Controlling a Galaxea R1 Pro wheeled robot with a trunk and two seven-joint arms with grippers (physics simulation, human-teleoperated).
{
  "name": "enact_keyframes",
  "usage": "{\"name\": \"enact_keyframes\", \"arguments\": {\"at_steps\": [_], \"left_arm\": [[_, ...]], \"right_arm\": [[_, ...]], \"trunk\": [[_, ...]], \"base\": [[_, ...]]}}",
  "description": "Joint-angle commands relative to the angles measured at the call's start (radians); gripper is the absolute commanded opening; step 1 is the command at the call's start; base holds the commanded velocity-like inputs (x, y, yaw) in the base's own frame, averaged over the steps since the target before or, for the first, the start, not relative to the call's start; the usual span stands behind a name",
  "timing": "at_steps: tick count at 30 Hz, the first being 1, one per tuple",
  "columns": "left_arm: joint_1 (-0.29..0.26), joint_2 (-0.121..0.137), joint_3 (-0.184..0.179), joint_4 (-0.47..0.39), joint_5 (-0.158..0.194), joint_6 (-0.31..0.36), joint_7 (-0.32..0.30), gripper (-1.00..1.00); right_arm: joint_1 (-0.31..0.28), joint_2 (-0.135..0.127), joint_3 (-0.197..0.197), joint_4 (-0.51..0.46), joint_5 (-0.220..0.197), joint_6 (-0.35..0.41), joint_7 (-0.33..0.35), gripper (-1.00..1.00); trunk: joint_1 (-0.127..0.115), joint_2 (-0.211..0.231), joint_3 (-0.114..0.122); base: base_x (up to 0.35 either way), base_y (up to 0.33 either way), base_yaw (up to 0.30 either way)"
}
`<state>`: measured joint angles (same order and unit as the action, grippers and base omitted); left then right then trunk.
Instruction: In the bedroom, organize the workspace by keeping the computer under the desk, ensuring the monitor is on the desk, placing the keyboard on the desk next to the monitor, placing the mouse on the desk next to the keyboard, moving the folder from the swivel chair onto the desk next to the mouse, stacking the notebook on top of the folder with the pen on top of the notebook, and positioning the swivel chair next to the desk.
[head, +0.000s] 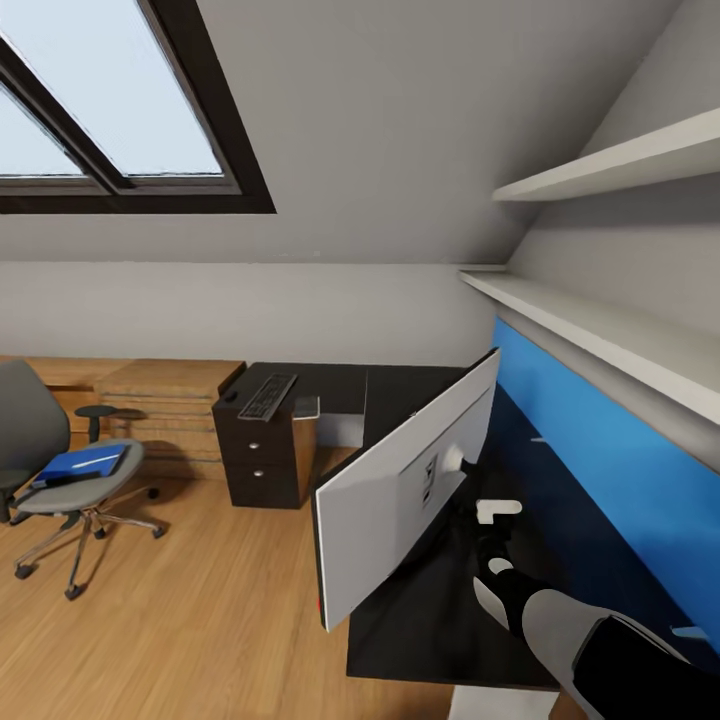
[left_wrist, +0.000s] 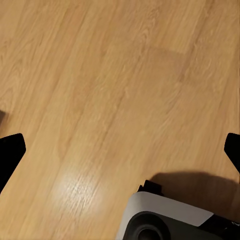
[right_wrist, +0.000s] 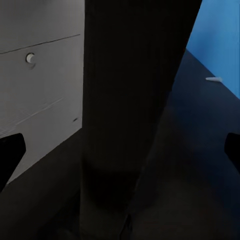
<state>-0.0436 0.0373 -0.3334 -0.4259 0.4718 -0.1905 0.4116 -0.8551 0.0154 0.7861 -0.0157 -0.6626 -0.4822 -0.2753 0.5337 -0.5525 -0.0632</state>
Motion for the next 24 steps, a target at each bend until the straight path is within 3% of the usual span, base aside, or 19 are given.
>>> {"name": "enact_keyframes", "arguments": {"at_steps": [1, 14, 24], "left_arm": [[-0.001, 0.001, -0.009, -0.001, 0.010, -0.004, 0.006, 1.00], [-0.001, 0.001, -0.009, -0.001, 0.011, -0.004, 0.006, 1.00], [-0.001, 0.001, -0.009, -0.001, 0.011, -0.004, 0.006, 1.00]], "right_arm": [[-0.001, 0.000, 0.009, 0.000, -0.004, -0.001, -0.005, 1.00], [-0.001, -0.001, 0.009, 0.000, -0.005, -0.001, -0.005, 1.00], [-0.001, -0.002, 0.009, 0.000, -0.005, -0.001, -0.005, 1.00]], "trunk": [[0.001, -0.002, -0.002], [0.001, -0.002, -0.002], [0.001, -0.002, -0.002]], "base": [[0.141, 0.000, 0.000], [0.020, 0.000, 0.000], [0.143, 0.000, 0.000]]}}
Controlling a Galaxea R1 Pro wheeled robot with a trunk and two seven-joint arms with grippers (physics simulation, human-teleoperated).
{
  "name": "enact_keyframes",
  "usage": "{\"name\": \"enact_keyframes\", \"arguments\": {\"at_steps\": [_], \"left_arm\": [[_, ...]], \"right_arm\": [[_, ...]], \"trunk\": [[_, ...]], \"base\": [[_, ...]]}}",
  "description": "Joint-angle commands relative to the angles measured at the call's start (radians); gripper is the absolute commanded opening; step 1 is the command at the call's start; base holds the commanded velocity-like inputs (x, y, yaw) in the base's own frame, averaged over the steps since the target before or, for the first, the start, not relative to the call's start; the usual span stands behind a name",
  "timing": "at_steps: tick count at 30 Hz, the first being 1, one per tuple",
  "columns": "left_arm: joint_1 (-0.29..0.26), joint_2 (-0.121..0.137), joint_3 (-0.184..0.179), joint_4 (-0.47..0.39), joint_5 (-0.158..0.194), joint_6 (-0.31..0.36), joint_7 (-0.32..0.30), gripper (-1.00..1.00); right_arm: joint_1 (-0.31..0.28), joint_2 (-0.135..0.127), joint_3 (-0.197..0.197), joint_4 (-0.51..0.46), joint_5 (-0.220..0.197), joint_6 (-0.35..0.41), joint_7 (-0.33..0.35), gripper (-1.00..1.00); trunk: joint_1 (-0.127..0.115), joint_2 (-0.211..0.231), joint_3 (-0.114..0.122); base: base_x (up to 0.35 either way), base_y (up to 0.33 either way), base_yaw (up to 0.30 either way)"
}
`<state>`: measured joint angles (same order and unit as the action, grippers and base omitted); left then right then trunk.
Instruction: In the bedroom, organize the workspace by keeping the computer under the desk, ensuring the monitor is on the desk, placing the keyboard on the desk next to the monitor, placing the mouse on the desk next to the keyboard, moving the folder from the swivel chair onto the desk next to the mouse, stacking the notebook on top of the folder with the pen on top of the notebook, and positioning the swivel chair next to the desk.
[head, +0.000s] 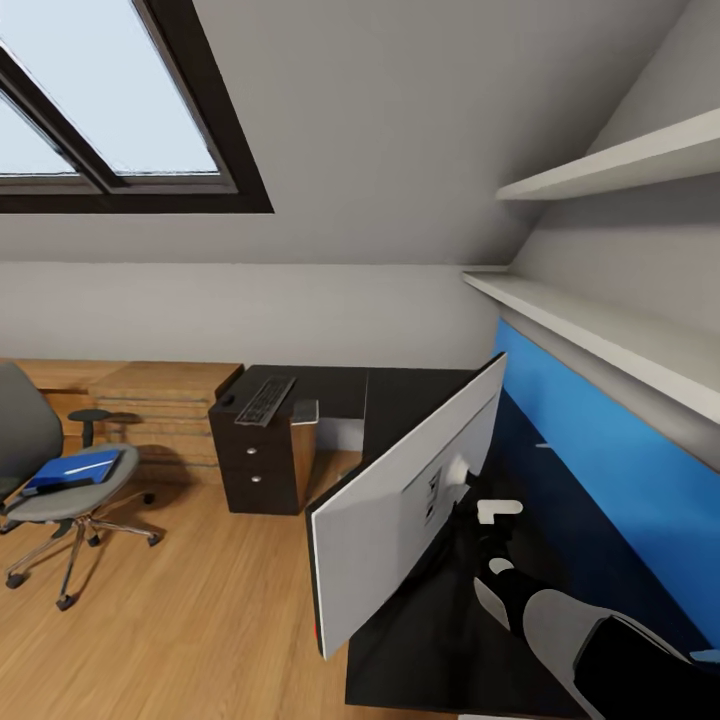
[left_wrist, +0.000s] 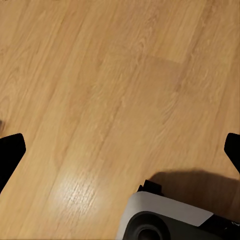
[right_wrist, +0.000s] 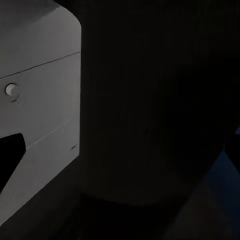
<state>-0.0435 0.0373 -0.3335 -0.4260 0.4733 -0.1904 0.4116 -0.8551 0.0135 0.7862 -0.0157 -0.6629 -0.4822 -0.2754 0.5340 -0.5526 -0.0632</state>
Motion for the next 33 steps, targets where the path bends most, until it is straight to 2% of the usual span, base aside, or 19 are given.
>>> {"name": "enact_keyframes", "arguments": {"at_steps": [1, 14, 15, 33], "left_arm": [[-0.001, 0.001, -0.009, 0.000, 0.010, -0.004, 0.006, 1.00], [-0.001, 0.001, -0.009, 0.000, 0.010, -0.004, 0.006, 1.00], [-0.001, 0.001, -0.009, 0.000, 0.010, -0.004, 0.006, 1.00], [-0.001, 0.001, -0.009, 0.000, 0.010, -0.004, 0.006, 1.00]], "right_arm": [[-0.001, 0.000, 0.008, 0.000, -0.004, -0.001, -0.005, 1.00], [-0.001, -0.009, 0.008, 0.000, -0.004, -0.002, -0.004, 1.00], [-0.001, -0.010, 0.008, 0.000, -0.004, -0.002, -0.004, -1.00], [-0.001, -0.011, 0.008, 0.000, -0.004, -0.003, -0.004, -1.00]], "trunk": [[0.000, -0.002, -0.002], [0.000, -0.002, -0.002], [0.000, -0.002, -0.002], [0.000, -0.002, -0.002]], "base": [[0.031, 0.000, 0.000], [0.007, 0.000, 0.000], [0.000, 0.000, 0.000], [0.000, 0.000, 0.000]]}}
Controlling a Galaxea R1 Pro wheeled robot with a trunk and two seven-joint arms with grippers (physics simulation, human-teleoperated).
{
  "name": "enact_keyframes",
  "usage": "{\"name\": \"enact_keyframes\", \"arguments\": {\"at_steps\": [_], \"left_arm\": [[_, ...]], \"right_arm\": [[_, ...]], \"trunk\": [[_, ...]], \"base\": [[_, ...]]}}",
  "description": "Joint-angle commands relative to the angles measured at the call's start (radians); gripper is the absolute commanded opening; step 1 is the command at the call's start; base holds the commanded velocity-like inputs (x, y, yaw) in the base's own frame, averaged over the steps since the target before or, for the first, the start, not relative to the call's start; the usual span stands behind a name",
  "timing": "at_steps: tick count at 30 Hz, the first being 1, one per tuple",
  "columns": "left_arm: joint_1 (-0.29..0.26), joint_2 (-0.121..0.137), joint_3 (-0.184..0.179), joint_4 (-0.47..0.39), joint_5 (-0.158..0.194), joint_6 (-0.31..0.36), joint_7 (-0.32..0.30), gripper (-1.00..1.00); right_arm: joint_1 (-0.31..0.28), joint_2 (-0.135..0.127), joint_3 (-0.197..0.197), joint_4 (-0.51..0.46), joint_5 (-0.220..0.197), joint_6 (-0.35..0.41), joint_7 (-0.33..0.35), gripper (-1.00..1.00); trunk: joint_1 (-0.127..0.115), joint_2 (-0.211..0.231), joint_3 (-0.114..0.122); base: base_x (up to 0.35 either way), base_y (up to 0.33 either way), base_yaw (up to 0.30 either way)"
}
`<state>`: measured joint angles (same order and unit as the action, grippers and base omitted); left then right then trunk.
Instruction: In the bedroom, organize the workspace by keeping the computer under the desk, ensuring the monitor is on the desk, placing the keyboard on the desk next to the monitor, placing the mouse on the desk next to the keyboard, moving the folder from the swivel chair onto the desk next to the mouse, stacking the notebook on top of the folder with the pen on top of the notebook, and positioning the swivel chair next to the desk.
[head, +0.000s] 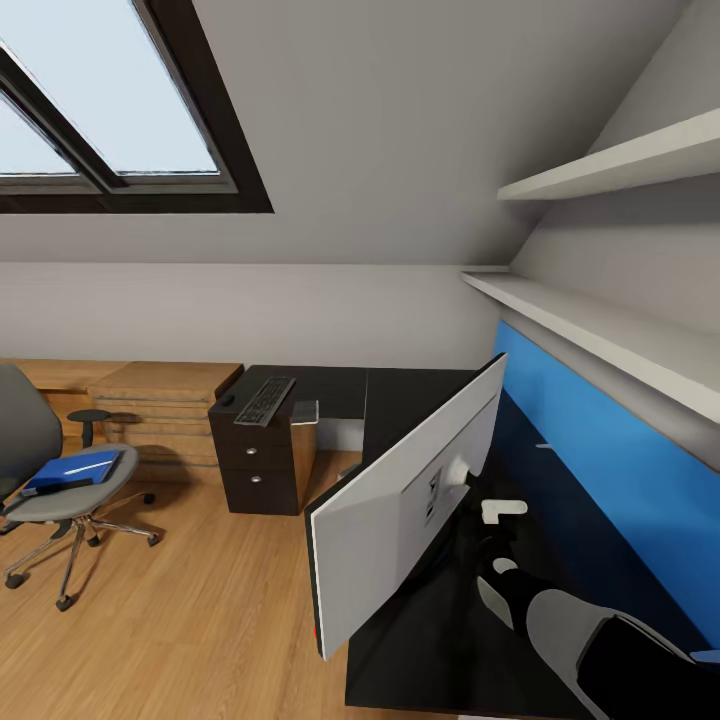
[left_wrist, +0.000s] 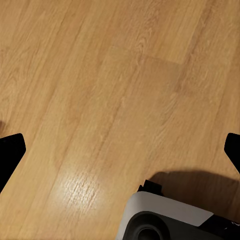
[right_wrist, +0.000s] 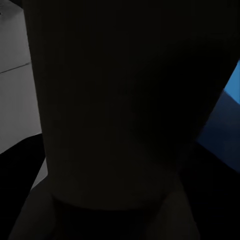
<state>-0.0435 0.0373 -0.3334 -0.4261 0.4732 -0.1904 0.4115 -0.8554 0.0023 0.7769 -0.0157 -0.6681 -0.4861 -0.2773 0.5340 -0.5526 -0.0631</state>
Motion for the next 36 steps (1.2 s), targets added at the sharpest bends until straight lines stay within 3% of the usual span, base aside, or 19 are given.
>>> {"name": "enact_keyframes", "arguments": {"at_steps": [1, 17, 36], "left_arm": [[-0.001, 0.001, -0.009, 0.000, 0.010, -0.004, 0.006, 1.00], [-0.001, 0.001, -0.008, 0.000, 0.010, -0.004, 0.006, 1.00], [-0.001, 0.001, -0.007, 0.000, 0.012, -0.003, 0.007, 1.00]], "right_arm": [[-0.001, 0.001, 0.018, -0.001, 0.001, 0.001, -0.002, -1.00], [-0.001, 0.001, 0.018, -0.001, 0.001, 0.001, -0.003, -1.00], [-0.001, 0.001, 0.019, -0.001, 0.001, 0.001, -0.003, -1.00]], "trunk": [[0.000, -0.002, -0.002], [0.000, -0.002, -0.002], [0.000, -0.002, -0.002]], "base": [[0.000, 0.000, 0.000], [-0.001, 0.000, 0.000], [-0.190, -0.098, 0.000]]}}
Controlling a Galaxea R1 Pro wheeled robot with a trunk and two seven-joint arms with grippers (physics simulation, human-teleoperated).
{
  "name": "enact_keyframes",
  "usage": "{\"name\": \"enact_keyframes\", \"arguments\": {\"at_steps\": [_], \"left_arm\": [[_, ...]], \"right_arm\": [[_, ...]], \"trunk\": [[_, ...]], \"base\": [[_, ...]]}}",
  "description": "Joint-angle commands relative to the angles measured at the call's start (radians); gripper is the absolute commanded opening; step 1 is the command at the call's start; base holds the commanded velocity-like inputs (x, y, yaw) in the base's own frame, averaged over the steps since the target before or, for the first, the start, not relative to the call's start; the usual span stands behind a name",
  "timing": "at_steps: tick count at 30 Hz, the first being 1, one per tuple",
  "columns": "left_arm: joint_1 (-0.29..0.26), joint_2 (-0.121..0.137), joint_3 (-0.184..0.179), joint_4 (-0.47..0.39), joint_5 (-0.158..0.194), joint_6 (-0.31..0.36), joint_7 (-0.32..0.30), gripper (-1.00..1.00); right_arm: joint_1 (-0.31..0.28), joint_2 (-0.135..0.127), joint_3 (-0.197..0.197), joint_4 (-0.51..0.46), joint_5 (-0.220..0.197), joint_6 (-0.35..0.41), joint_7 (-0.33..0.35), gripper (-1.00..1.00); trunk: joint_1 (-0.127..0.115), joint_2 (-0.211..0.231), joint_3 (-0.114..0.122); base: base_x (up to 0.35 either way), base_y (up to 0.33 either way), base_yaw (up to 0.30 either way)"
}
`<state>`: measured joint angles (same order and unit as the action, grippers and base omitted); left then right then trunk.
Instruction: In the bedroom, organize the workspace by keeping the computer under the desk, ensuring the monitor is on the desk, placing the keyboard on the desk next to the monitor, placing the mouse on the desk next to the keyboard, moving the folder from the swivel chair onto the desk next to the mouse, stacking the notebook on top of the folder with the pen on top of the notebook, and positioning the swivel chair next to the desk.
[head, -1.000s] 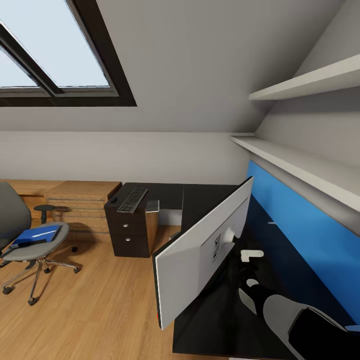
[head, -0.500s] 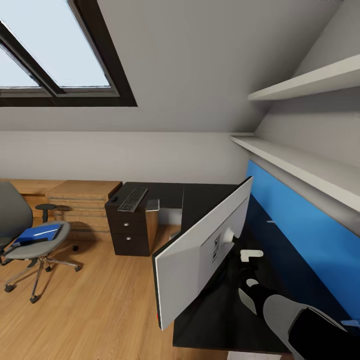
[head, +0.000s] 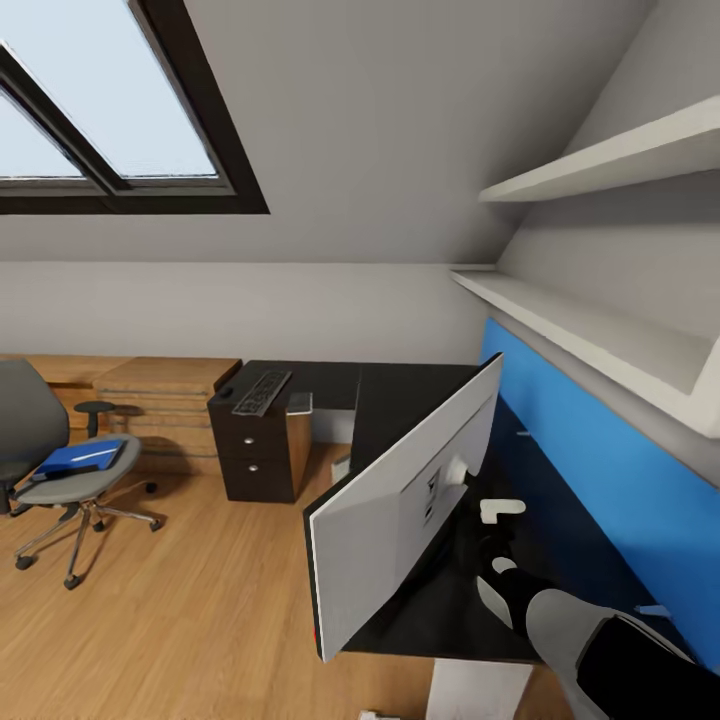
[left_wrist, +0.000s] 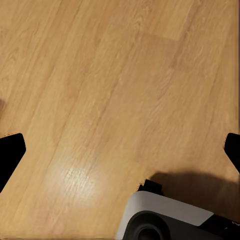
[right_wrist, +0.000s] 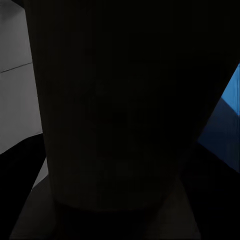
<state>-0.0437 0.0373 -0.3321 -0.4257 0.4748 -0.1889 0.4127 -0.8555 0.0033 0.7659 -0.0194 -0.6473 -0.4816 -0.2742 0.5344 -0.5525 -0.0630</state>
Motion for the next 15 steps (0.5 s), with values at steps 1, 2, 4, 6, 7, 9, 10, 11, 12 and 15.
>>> {"name": "enact_keyframes", "arguments": {"at_steps": [1, 2, 4, 6, 7, 9, 10, 11, 12, 15], "left_arm": [[-0.001, 0.001, -0.008, -0.001, 0.010, -0.004, 0.006, 1.00], [-0.001, 0.001, -0.008, -0.001, 0.010, -0.004, 0.006, 1.00], [-0.001, 0.001, -0.008, -0.001, 0.010, -0.004, 0.006, 1.00], [-0.001, 0.001, -0.008, -0.001, 0.010, -0.005, 0.006, 1.00], [-0.001, 0.001, -0.007, -0.001, 0.010, -0.005, 0.006, 1.00], [-0.001, 0.001, -0.007, -0.001, 0.010, -0.006, 0.006, 1.00], [-0.001, 0.001, -0.007, -0.001, 0.010, -0.006, 0.006, 1.00], [-0.001, 0.001, -0.007, -0.001, 0.010, -0.005, 0.006, 1.00], [-0.001, 0.001, -0.007, -0.001, 0.010, -0.005, 0.006, 1.00], [-0.001, 0.001, -0.007, -0.001, 0.010, -0.005, 0.006, 1.00]], "right_arm": [[0.000, 0.000, 0.030, 0.003, -0.020, -0.003, -0.007, -1.00], [0.000, 0.000, 0.030, 0.003, -0.020, -0.003, -0.007, -1.00], [0.000, 0.000, 0.030, 0.003, -0.020, -0.003, -0.007, -1.00], [0.000, 0.000, 0.030, 0.003, -0.020, -0.003, -0.007, -1.00], [0.000, 0.000, 0.030, 0.003, -0.020, -0.003, -0.006, -1.00], [0.000, 0.000, 0.029, 0.003, -0.020, -0.003, -0.006, -1.00], [0.000, 0.000, 0.029, 0.003, -0.020, -0.003, -0.006, -1.00], [0.000, 0.000, 0.029, 0.003, -0.020, -0.003, -0.006, -1.00], [0.000, 0.000, 0.029, 0.003, -0.020, -0.003, -0.006, -1.00], [0.000, 0.000, 0.029, 0.003, -0.020, -0.003, -0.007, -1.00]], "trunk": [[0.000, -0.002, -0.002], [0.000, -0.002, -0.002], [0.000, -0.002, -0.002], [0.000, -0.002, -0.002], [0.000, -0.002, -0.002], [0.000, -0.002, -0.002], [0.000, -0.002, -0.002], [0.000, -0.002, -0.002], [0.000, -0.002, -0.002], [0.000, -0.002, -0.002]], "base": [[-0.171, -0.214, 0.000], [-0.161, -0.243, 0.000], [-0.140, -0.268, 0.000], [-0.070, -0.302, 0.000], [-0.035, -0.314, 0.000], [-0.023, -0.317, 0.000], [-0.014, -0.313, 0.000], [-0.009, -0.273, 0.000], [-0.005, -0.157, 0.000], [-0.002, -0.058, 0.000]]}}
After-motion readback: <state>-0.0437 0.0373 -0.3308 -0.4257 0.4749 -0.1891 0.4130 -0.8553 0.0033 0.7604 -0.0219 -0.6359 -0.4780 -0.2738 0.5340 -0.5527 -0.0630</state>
